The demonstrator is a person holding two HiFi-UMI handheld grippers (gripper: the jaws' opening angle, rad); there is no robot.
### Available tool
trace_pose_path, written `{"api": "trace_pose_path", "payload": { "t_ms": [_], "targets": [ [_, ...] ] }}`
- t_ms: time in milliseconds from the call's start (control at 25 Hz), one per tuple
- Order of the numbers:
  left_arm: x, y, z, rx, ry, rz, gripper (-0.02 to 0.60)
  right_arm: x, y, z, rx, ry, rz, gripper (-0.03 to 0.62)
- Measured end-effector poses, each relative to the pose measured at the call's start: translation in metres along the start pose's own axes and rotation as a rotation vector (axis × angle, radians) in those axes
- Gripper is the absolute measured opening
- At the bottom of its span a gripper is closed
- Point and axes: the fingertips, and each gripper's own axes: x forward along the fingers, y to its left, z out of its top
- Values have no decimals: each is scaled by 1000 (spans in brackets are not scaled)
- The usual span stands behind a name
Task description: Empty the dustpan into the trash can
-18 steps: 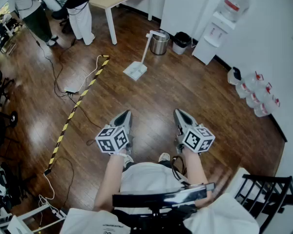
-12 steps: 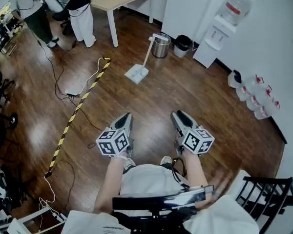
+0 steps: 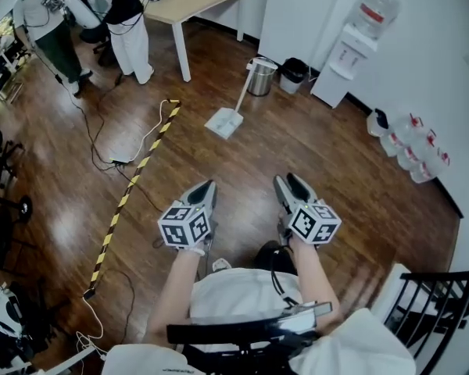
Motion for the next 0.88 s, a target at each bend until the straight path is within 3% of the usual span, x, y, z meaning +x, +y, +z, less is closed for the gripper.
{"api": "trace_pose_path", "payload": {
  "t_ms": [360, 600, 880],
  "targets": [
    [37, 25, 24, -9, 11, -12, -11, 42, -7, 7, -9, 16, -38, 224],
    [105, 59, 54, 12, 54, -4, -12, 138, -25, 24, -32, 42, -11, 227],
    [196, 86, 93, 8, 99, 4, -11, 236, -78, 47, -50, 90, 0, 229]
  ]
}}
